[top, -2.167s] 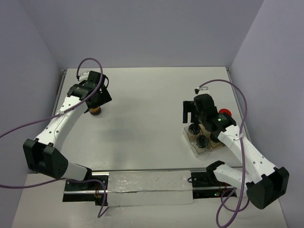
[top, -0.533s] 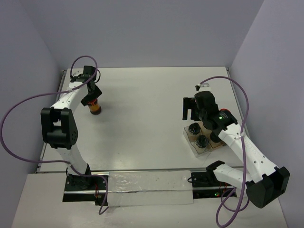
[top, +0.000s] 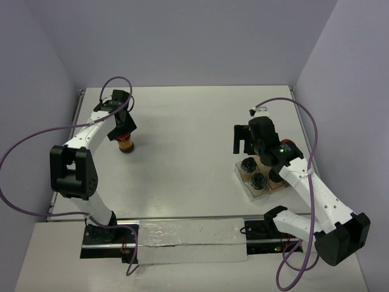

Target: Organize the condiment bottles

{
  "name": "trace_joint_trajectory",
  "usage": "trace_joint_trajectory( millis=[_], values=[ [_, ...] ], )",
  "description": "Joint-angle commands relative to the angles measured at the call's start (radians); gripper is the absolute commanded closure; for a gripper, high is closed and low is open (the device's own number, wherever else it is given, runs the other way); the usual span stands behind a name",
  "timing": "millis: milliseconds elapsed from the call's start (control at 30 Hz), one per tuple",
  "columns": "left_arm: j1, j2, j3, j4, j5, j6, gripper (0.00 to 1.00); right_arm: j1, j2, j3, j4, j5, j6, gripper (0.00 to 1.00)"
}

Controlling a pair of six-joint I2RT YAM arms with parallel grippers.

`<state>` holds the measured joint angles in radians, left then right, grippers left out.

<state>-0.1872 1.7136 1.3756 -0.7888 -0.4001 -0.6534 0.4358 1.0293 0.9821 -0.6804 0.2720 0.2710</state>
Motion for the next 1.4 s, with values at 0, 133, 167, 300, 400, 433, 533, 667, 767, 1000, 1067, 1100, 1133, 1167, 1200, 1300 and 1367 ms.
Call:
trace_joint_trajectory(
  millis=[0, 133, 167, 300, 400, 433, 533, 667, 767, 1000, 1067, 1100, 1133, 1167, 1200, 1300, 1367],
  values=[
    [-0.164, -0.105, 0.053, -0.022, 0.021, 0.023, 0.89, -0.005, -0.006, 0.052, 0.027, -0.003, -0.001, 0.01],
    [-0.305, -0.072, 0.129, -0.068, 0.015, -0.037, 0.9, -0.004, -0.025, 0.058, 0.021, 0.0, -0.001, 0.01],
    [-0.359, -0.056, 0.155, -0.078, 0.008, -0.053, 0.9, -0.005, -0.031, 0.058, 0.019, 0.003, -0.001, 0.01],
    [-0.471, 0.033, 0.266, -0.094, -0.009, -0.106, 0.9, -0.005, -0.055, 0.059, -0.001, 0.017, -0.001, 0.01],
    [-0.545, 0.106, 0.336, -0.099, -0.008, -0.133, 0.9, -0.005, -0.074, 0.061, -0.025, 0.043, -0.001, 0.01],
    [-0.576, 0.141, 0.372, -0.103, -0.008, -0.143, 0.9, -0.005, -0.083, 0.063, -0.033, 0.051, -0.001, 0.01],
    [-0.63, 0.217, 0.459, -0.124, -0.017, -0.155, 0.9, -0.006, -0.107, 0.064, -0.059, 0.075, -0.001, 0.01],
    [-0.668, 0.291, 0.538, -0.132, 0.0, -0.157, 0.9, -0.007, -0.15, 0.062, -0.081, 0.099, -0.001, 0.01],
    [-0.684, 0.324, 0.57, -0.14, 0.001, -0.158, 0.9, -0.006, -0.164, 0.071, -0.095, 0.109, -0.001, 0.01],
    [-0.712, 0.349, 0.565, -0.135, 0.009, -0.153, 0.88, -0.006, -0.158, 0.071, -0.092, 0.105, -0.001, 0.01],
    [-0.715, 0.354, 0.569, -0.147, 0.004, -0.153, 0.78, -0.008, -0.156, 0.065, -0.085, 0.098, -0.001, 0.01],
    [-0.718, 0.354, 0.568, -0.15, 0.004, -0.152, 0.72, -0.006, -0.156, 0.063, -0.083, 0.095, -0.001, 0.01],
    [-0.719, 0.351, 0.568, -0.153, 0.003, -0.151, 0.59, -0.006, -0.158, 0.061, -0.081, 0.095, -0.001, 0.01],
    [-0.722, 0.346, 0.564, -0.153, -0.004, -0.15, 0.52, -0.006, -0.161, 0.058, -0.079, 0.096, -0.001, 0.01],
    [-0.722, 0.341, 0.562, -0.157, -0.007, -0.153, 0.4, -0.006, -0.163, 0.056, -0.074, 0.097, -0.001, 0.01],
    [-0.724, 0.322, 0.561, -0.164, -0.013, -0.158, 0.06, -0.006, -0.169, 0.051, -0.066, 0.081, -0.001, 0.01],
    [-0.724, 0.305, 0.571, -0.172, -0.021, -0.158, 0.01, -0.006, -0.164, 0.057, -0.07, 0.075, -0.001, 0.01]
  ],
)
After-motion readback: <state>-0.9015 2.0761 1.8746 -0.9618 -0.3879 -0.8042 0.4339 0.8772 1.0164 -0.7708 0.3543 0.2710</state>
